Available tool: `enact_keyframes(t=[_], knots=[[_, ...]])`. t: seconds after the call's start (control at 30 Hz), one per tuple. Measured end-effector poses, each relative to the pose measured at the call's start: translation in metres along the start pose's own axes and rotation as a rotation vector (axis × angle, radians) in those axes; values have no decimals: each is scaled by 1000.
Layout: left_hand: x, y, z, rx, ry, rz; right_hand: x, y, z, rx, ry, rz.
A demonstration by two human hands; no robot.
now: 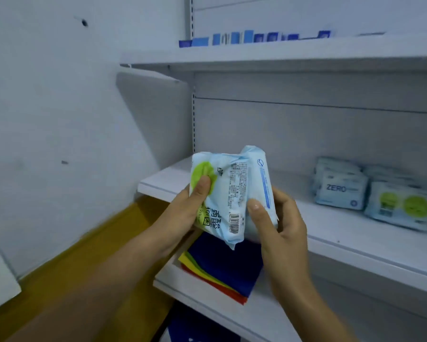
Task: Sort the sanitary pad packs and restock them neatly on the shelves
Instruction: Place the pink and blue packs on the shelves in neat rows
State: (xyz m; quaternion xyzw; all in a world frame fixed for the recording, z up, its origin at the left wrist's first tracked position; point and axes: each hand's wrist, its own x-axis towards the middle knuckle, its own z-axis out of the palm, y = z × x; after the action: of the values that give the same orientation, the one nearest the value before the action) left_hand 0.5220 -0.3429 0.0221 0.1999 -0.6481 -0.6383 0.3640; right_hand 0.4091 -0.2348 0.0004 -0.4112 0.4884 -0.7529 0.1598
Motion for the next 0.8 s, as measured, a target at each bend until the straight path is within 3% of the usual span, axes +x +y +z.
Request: enact_keyframes(t=[0.2, 0.4, 0.6, 0.8], knots=[[28, -3, 61, -74, 90, -55, 21, -26, -97, -110, 163, -35], [54, -42, 111, -81, 33, -213, 36, -12, -159, -147, 208, 53], [105, -71, 148, -21, -7, -168, 60, 15, -195, -343, 177, 115], [182, -92, 157, -64, 38, -87, 112, 32, -224, -428, 318, 67]])
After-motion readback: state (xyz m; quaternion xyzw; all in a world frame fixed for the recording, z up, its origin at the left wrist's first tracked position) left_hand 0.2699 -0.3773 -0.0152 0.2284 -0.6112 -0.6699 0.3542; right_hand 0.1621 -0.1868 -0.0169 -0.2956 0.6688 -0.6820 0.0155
